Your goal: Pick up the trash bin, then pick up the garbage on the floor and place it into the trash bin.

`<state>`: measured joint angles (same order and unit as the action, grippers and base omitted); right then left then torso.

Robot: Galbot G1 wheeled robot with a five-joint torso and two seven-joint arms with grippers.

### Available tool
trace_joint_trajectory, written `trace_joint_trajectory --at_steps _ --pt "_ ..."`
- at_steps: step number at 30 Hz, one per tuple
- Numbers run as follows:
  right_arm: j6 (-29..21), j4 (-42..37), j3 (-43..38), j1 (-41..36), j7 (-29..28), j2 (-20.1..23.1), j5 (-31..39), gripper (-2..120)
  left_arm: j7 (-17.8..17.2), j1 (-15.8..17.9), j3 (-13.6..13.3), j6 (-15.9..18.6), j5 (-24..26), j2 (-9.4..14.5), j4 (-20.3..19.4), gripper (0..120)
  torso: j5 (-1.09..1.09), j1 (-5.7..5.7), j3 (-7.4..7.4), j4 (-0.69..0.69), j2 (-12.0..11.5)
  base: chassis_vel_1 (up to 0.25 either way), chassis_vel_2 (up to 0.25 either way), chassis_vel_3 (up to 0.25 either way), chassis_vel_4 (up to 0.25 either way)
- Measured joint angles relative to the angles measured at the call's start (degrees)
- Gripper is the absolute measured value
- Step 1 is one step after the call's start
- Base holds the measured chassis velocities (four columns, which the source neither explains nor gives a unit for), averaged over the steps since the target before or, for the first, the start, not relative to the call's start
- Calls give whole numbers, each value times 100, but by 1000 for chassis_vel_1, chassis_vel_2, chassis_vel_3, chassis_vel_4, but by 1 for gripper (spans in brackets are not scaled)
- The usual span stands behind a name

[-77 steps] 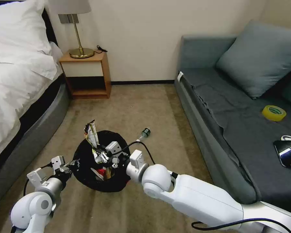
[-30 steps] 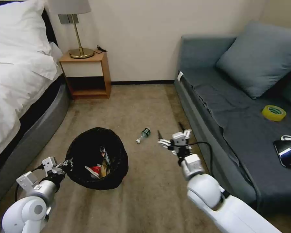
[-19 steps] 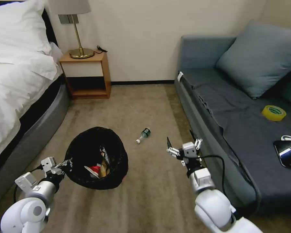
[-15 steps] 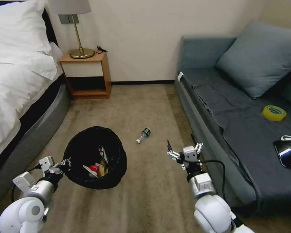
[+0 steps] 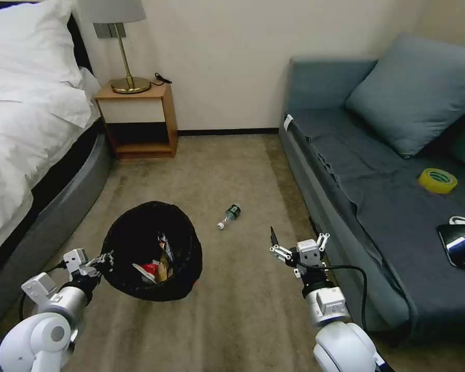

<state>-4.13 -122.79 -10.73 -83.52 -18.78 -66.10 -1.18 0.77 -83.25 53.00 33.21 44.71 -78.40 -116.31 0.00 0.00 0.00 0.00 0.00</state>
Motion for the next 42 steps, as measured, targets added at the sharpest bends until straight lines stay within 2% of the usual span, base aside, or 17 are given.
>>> trace_joint_trajectory --at_steps 16,42 --pt "139 23 2 -111 123 -111 -79 100 -9 -36 5 0 12 49 -10 4 0 0 0 1 0 -5 8 6 -9" --pt "162 179 128 9 148 -99 11 100 -12 69 116 -6 100 160 130 4 1 0 0 0 0 -116 115 121 -117"
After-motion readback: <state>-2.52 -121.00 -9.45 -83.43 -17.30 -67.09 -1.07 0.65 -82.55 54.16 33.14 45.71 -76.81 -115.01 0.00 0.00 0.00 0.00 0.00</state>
